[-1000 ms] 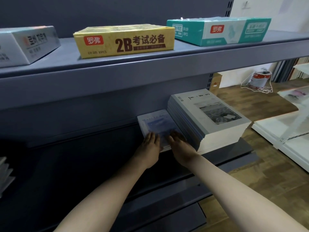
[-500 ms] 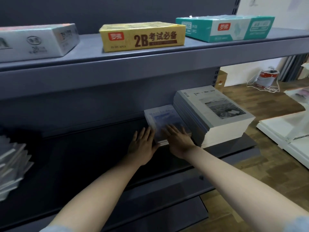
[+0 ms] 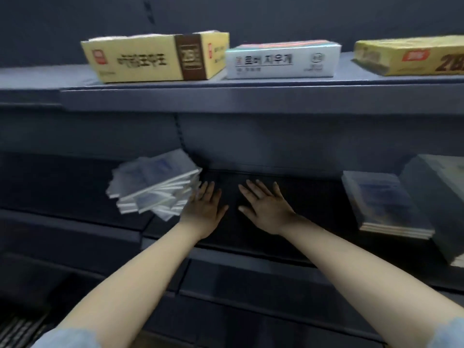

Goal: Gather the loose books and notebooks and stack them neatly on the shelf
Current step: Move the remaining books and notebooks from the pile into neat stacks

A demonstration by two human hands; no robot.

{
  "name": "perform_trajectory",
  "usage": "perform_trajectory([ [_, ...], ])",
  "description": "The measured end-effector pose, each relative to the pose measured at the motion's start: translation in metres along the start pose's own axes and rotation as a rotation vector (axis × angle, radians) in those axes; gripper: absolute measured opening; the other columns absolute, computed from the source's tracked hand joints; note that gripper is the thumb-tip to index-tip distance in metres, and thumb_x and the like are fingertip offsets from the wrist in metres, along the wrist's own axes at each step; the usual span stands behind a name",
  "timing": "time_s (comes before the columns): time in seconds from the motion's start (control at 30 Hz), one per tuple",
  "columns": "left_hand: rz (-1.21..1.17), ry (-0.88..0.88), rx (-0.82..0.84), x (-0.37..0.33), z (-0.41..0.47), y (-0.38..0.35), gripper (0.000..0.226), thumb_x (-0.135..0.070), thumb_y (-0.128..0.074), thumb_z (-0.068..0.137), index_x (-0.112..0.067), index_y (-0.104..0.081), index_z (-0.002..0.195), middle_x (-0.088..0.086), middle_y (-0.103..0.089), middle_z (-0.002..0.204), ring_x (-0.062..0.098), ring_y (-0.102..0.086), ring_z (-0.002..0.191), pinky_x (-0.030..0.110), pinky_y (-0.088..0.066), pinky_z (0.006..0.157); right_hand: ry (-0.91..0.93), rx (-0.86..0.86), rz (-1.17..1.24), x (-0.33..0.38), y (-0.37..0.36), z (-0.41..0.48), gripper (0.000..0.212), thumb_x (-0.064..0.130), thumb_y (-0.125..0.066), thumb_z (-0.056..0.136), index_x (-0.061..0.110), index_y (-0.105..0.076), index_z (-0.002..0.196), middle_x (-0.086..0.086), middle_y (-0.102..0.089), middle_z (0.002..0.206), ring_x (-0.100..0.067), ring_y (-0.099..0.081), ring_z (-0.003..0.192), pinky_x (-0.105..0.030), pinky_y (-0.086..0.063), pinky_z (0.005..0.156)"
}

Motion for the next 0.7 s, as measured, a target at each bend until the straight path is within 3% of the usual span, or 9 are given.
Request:
perform_trajectory([
  [0.17, 0.005, 0.136, -0.072, 0.082, -0.043, -0.001, 0.060, -0.043, -0.020, 0.102, -0.014, -0.005, 0.152, 0.005, 0.007, 0.159, 0.022, 0.007, 0.146, 0.039, 0.004, 0.118, 0.165, -0.028, -0.016, 0.078, -0.005, 0.042, 0.062, 0.051, -0.019, 0.099, 0.023, 0.003, 0.151, 0.003, 0.010, 0.159, -0.017, 0.011, 0.145, -0.048, 0.009, 0.114],
  [0.3, -0.027, 0.189, -0.242, 0.127, -0.080, 0.001, 0.062, -0.044, -0.026, 0.096, -0.005, -0.036, 0.143, 0.019, -0.030, 0.151, 0.034, -0.028, 0.140, 0.048, -0.020, 0.113, 0.259, -0.064, -0.033, 0.132, -0.006, 0.073, 0.060, 0.046, -0.019, 0.101, 0.020, 0.001, 0.151, 0.002, 0.010, 0.159, -0.017, 0.012, 0.145, -0.046, 0.008, 0.115],
  [0.33, -0.007, 0.207, -0.248, 0.137, -0.088, 0.000, 0.061, -0.044, -0.025, 0.096, -0.006, -0.036, 0.143, 0.018, -0.031, 0.151, 0.034, -0.028, 0.140, 0.048, -0.021, 0.112, 0.276, -0.071, -0.027, 0.144, -0.006, 0.080, 0.059, 0.045, -0.018, 0.101, 0.020, 0.001, 0.151, 0.002, 0.010, 0.159, -0.017, 0.012, 0.145, -0.044, 0.007, 0.116],
  [0.43, 0.044, 0.280, -0.192, 0.169, -0.104, -0.008, 0.058, -0.042, -0.024, 0.101, -0.014, -0.014, 0.151, 0.008, -0.010, 0.158, 0.025, -0.007, 0.146, 0.041, -0.007, 0.117, 0.306, -0.072, -0.024, 0.179, -0.005, 0.100, 0.060, 0.044, -0.020, 0.101, 0.019, 0.001, 0.151, 0.001, 0.012, 0.158, -0.018, 0.013, 0.145, -0.044, 0.005, 0.118],
  [0.57, 0.031, 0.370, -0.206, 0.195, -0.113, -0.009, 0.060, -0.043, -0.025, 0.101, -0.015, -0.010, 0.152, 0.005, -0.008, 0.159, 0.030, -0.006, 0.145, 0.042, -0.009, 0.117, 0.374, -0.100, -0.090, 0.208, -0.004, 0.119, 0.062, 0.036, -0.030, 0.100, 0.019, 0.001, 0.151, 0.001, 0.013, 0.158, -0.022, 0.015, 0.145, -0.045, 0.012, 0.114],
  [0.7, -0.015, 0.383, -0.220, 0.204, -0.111, -0.012, 0.062, -0.042, -0.027, 0.101, -0.013, -0.007, 0.151, 0.004, -0.006, 0.159, 0.026, -0.003, 0.146, 0.041, -0.007, 0.117, 0.374, -0.110, -0.130, 0.215, 0.002, 0.136, 0.065, 0.030, -0.037, 0.098, 0.020, 0.000, 0.151, 0.000, 0.010, 0.159, -0.024, 0.010, 0.145, -0.047, 0.007, 0.116],
])
Point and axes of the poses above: each hand's wrist, its own z-axis towards the middle knuckle, its own y-axis out of the back of the hand, x = y × z, the point moved 2 cm from there along z, towards the middle knuckle
